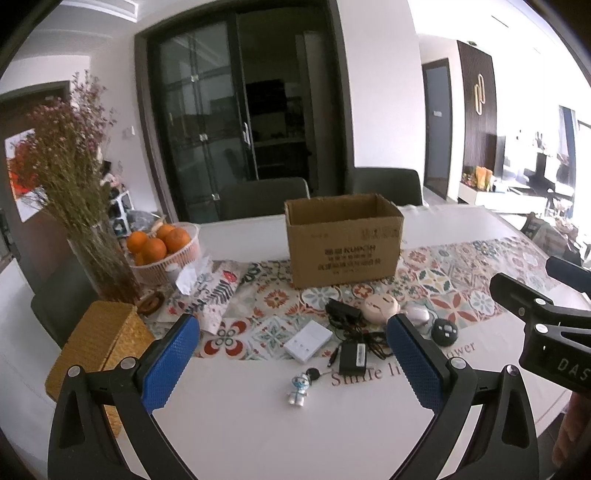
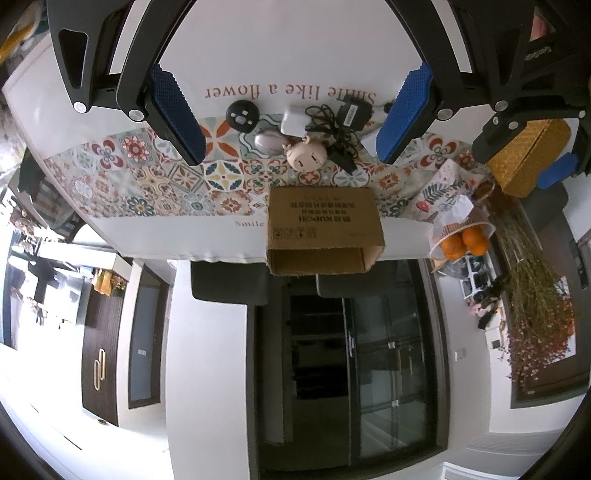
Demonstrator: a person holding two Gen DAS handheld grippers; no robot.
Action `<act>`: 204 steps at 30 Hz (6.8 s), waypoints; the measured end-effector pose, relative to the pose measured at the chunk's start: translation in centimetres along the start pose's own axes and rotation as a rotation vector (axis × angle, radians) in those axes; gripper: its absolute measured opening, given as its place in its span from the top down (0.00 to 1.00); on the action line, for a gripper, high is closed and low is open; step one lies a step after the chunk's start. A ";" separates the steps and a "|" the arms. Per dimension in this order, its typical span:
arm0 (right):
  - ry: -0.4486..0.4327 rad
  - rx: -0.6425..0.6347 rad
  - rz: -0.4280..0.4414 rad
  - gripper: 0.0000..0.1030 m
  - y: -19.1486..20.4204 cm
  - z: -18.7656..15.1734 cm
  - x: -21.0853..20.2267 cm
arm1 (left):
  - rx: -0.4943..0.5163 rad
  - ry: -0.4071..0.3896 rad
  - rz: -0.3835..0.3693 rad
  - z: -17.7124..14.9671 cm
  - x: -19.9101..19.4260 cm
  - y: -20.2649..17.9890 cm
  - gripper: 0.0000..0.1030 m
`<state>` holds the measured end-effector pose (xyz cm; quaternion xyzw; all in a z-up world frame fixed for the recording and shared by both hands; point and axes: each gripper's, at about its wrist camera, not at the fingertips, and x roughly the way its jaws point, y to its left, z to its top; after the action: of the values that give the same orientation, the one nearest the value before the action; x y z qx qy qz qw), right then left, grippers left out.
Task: Organize rigid objects
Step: 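Close the left tool on the black adapter while the right tool grasps the black puck, then carry the black adapter and black puck over the cardboard box with both tools, then open both tools to drop the adapter and puck into the box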
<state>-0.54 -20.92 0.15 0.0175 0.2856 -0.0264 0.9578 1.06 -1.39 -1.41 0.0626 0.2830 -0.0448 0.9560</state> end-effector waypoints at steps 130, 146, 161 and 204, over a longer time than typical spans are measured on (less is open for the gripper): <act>0.211 -0.019 0.089 0.45 -2.6 1.6 16.2 | -0.004 0.174 -0.119 3.3 16.2 -3.4 0.60; 0.085 -0.014 0.120 0.45 -0.7 8.9 18.3 | -0.039 0.068 -0.124 10.0 18.5 -0.9 0.60; 0.113 0.031 0.170 0.45 -0.8 15.2 24.6 | -0.059 0.085 -0.129 15.9 24.2 0.0 0.61; 0.278 0.053 0.105 0.41 -2.0 17.8 31.5 | -0.050 0.293 -0.065 18.9 30.6 0.2 0.36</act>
<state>35.40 -25.04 -2.23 0.0610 0.4133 0.0190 0.9083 36.80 -5.46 -2.42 0.0353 0.4222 -0.0591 0.9039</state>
